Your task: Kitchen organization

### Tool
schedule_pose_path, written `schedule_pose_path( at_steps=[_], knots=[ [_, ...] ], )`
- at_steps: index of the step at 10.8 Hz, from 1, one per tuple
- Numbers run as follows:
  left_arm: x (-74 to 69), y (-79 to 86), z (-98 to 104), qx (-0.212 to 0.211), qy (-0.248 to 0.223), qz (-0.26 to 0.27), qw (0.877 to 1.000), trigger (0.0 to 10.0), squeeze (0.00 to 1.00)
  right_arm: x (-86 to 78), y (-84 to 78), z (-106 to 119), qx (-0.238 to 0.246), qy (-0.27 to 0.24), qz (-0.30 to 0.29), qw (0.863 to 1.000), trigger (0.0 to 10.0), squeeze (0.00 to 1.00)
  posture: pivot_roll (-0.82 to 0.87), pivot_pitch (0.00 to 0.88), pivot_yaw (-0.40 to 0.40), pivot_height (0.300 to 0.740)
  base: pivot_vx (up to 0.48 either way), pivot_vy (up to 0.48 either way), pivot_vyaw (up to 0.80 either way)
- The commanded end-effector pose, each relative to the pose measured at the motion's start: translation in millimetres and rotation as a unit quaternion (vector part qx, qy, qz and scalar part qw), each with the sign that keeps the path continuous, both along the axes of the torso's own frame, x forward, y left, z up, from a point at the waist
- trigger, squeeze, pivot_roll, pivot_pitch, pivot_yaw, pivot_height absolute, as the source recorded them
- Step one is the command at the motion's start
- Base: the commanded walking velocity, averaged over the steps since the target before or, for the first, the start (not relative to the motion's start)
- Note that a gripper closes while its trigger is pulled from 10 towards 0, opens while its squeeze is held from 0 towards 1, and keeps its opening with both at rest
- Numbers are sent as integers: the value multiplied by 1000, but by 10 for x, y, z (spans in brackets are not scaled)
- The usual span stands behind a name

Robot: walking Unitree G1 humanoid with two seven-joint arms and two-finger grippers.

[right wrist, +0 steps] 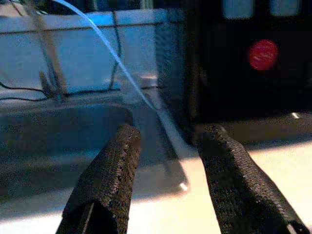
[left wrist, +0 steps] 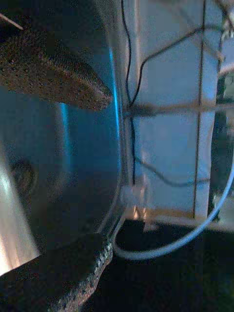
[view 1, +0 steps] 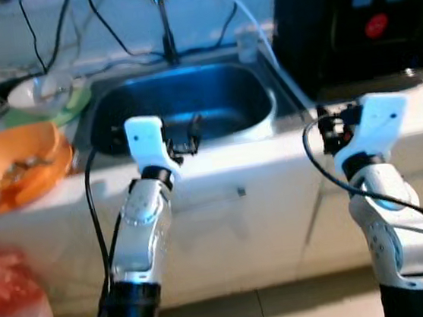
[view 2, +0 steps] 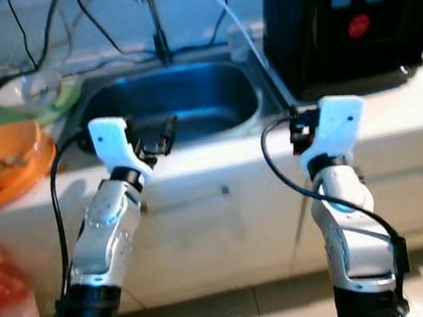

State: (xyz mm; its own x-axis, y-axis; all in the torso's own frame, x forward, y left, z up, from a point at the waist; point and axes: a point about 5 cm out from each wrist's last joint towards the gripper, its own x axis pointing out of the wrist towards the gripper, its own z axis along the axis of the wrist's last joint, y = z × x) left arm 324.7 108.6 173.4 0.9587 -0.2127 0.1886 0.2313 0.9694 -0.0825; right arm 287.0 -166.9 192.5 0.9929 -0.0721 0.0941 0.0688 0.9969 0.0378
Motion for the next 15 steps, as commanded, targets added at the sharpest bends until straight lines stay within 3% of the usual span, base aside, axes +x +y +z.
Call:
schedule_pose_path(
  at_steps=[1,4,7,11,14,15],
  knots=[
    [15,102,2,5,2,15,1000,10000,0,17,78,31,3,-8,13,1000,10000,0,-60,0,45,740,412,0,0],
    [18,101,-5,6,4,17,1000,10000,0,24,62,23,2,-8,9,1000,10000,0,-56,0,43,740,349,0,760],
    [3,85,10,1,-3,15,1000,10000,0,29,49,19,6,-10,2,1000,10000,0,-56,0,43,740,0,0,148],
    [-26,-19,72,42,-34,-5,999,10000,0,28,44,31,5,-16,0,1000,10000,0,-55,0,40,740,0,0,0],
    [-63,25,155,83,-72,7,994,10000,0,48,105,36,10,-20,23,999,10000,0,-32,0,30,740,0,0,0],
    [-100,14,293,106,-110,1,988,10000,0,70,128,31,12,-21,25,999,10000,0,-2,0,23,740,0,0,0]
  ],
)
